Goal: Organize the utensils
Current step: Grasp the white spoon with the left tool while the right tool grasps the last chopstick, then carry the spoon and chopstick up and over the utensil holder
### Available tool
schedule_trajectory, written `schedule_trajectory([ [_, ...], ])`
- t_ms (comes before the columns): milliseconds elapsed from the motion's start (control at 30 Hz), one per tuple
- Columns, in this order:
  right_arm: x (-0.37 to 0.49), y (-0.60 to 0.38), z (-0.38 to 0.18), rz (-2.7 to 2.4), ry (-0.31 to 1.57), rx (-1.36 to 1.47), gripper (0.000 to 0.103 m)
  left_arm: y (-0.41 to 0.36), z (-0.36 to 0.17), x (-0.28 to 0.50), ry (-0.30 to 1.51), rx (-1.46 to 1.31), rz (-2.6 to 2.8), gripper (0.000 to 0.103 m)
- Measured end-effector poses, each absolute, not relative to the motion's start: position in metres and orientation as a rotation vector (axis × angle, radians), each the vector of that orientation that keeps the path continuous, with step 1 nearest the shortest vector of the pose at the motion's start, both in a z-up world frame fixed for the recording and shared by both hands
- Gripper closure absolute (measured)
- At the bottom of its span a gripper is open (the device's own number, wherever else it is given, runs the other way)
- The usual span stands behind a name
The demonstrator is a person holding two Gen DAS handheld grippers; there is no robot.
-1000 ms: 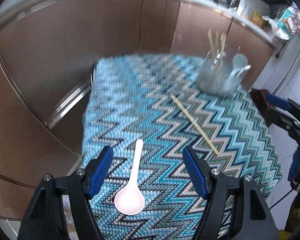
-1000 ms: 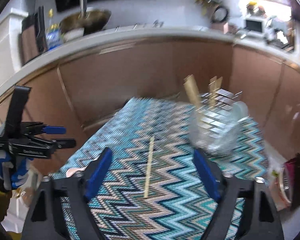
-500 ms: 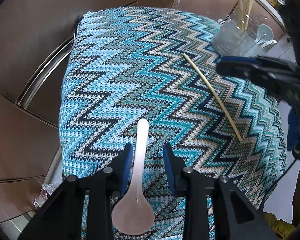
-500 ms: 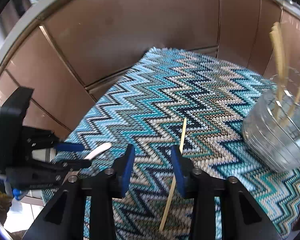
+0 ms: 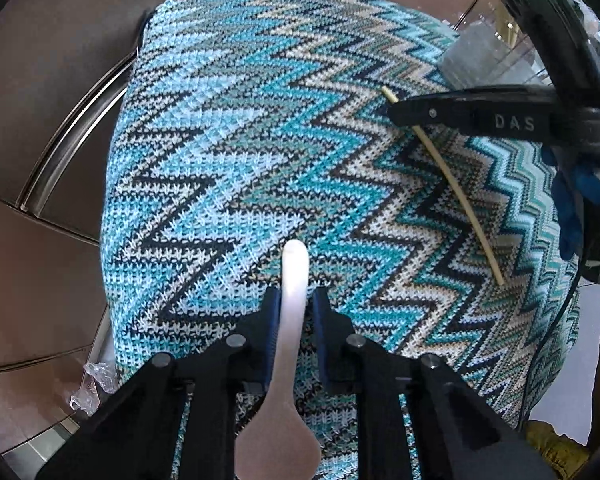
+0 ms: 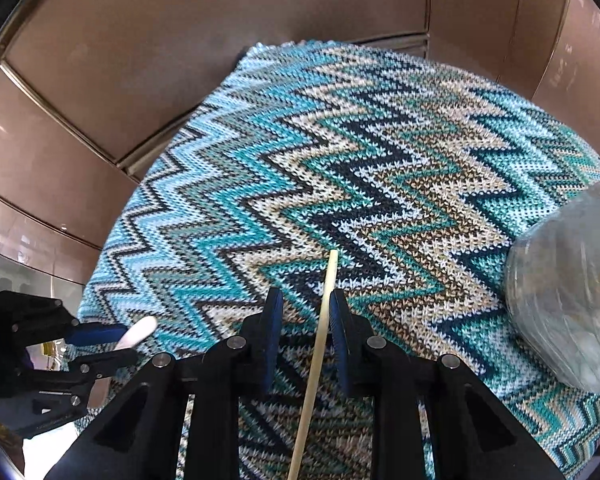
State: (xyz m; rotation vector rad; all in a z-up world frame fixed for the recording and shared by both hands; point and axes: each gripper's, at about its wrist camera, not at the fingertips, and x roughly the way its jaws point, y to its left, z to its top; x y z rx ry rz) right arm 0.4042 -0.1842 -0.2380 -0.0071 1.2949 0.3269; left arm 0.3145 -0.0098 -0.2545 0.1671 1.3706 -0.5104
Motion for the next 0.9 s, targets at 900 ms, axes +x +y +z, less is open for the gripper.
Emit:
schedule_trajectory([
  [900, 0.405, -0.189, -0.247, 0.324, 1.292, 0.011, 0.087, -0.017, -0.239, 0.305, 1.293, 0.140, -0.461, 0.092],
])
